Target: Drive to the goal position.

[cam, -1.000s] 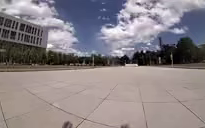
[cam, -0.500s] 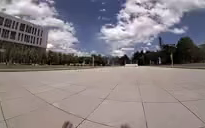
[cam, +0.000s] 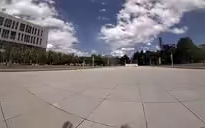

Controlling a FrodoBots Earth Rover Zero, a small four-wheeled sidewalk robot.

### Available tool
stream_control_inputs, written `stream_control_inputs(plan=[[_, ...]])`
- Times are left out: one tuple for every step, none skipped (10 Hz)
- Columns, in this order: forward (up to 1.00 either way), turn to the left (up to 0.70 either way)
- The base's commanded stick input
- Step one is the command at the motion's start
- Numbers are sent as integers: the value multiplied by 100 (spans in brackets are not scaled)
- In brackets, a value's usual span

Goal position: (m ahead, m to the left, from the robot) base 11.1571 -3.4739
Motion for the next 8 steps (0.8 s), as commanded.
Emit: stream_control_inputs(plan=[[7,0],[6,0],[6,0],[6,0],[6,0],[6,0],[6,0],[6,0]])
